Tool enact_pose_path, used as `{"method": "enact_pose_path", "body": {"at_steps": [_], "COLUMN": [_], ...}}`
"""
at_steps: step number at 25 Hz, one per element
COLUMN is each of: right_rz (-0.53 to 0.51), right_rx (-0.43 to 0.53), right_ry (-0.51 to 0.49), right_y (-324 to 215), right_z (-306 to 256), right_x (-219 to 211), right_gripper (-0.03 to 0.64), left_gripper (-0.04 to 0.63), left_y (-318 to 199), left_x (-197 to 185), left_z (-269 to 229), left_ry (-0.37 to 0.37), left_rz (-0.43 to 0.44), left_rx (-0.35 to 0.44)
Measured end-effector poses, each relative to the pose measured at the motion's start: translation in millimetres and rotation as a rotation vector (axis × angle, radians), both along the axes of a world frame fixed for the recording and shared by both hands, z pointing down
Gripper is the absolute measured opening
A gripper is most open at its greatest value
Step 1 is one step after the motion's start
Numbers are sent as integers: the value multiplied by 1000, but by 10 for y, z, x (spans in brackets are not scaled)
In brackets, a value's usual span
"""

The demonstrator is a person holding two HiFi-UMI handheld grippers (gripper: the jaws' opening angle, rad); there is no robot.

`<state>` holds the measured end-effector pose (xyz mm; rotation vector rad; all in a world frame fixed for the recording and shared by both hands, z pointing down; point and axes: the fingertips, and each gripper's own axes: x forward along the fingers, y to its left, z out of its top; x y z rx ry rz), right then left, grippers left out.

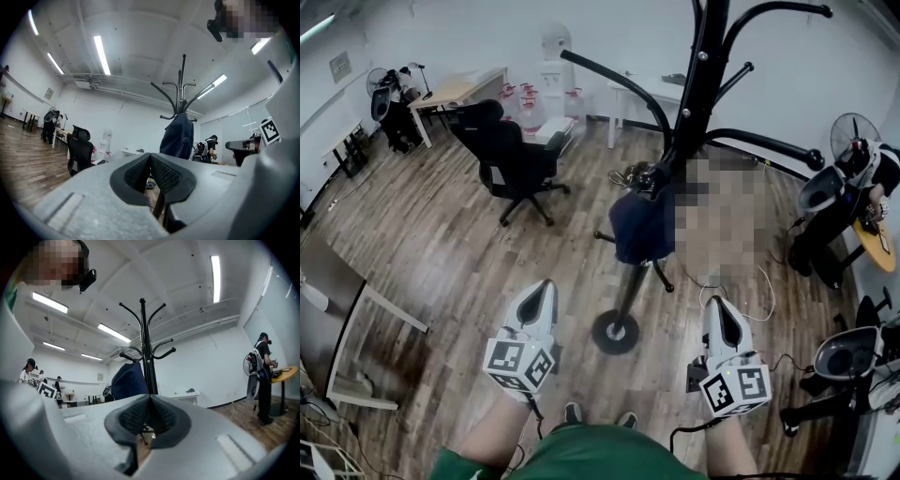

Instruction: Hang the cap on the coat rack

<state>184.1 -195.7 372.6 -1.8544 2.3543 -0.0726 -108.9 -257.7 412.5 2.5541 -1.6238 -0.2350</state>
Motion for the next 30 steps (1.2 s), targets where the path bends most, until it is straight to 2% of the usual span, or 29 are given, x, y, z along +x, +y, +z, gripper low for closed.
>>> {"method": "enact_pose_path", "body": {"at_steps": [16,30], "right_rz": [-20,-19], "right_rx": [4,21], "right_ry": [7,23], "right_y": [-127,-117], "right_z": [-8,-35], "right_x": [-42,-18], "right_gripper": [3,3], "left_gripper": [11,11], "left_y": [-3,-48], "left_x": [-127,-79], "left_z": [5,-23], "left_ry": [-17,-26], "left_rz": [-53,-51], "left_rx": [6,11]}}
